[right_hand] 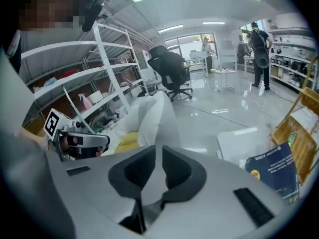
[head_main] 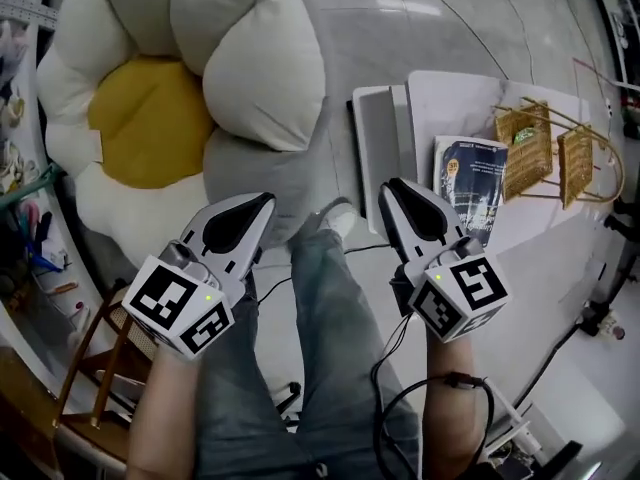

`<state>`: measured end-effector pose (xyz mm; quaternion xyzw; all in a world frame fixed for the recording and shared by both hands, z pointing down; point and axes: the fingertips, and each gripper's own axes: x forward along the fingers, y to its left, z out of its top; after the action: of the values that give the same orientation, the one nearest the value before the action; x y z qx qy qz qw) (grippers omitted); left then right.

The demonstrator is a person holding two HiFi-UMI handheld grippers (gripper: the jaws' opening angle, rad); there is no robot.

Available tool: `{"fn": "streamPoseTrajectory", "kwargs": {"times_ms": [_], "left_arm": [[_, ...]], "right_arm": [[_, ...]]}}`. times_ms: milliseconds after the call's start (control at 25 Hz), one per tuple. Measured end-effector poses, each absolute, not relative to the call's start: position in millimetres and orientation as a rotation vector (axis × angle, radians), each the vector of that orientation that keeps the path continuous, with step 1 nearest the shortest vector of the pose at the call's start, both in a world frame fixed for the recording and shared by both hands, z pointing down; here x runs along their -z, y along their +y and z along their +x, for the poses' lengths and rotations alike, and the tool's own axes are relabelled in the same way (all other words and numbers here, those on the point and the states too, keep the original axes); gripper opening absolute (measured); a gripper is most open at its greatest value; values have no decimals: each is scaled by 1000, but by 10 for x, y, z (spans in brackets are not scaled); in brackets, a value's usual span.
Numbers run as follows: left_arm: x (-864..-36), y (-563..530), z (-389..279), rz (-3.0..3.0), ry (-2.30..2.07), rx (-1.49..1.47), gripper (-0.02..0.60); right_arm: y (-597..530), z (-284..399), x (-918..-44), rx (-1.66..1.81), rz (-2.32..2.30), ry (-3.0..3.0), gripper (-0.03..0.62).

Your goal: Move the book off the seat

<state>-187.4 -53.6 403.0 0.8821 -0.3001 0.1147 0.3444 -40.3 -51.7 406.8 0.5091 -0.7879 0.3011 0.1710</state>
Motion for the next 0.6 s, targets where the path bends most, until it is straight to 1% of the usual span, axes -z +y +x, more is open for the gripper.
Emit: {"fn": "streamPoseTrajectory", "kwargs": {"times_ms": [280,600], "left_arm": [[-3418,-606,-2658,2287,-982,-210,4],[-2450,-536,-3230,2271,-1211,-152,5]], "right_arm": [[-676,-1274,-3558,-767,1311,-2372,35],[-856,-1966,-2553,-675,1209,-2568,35]]}}
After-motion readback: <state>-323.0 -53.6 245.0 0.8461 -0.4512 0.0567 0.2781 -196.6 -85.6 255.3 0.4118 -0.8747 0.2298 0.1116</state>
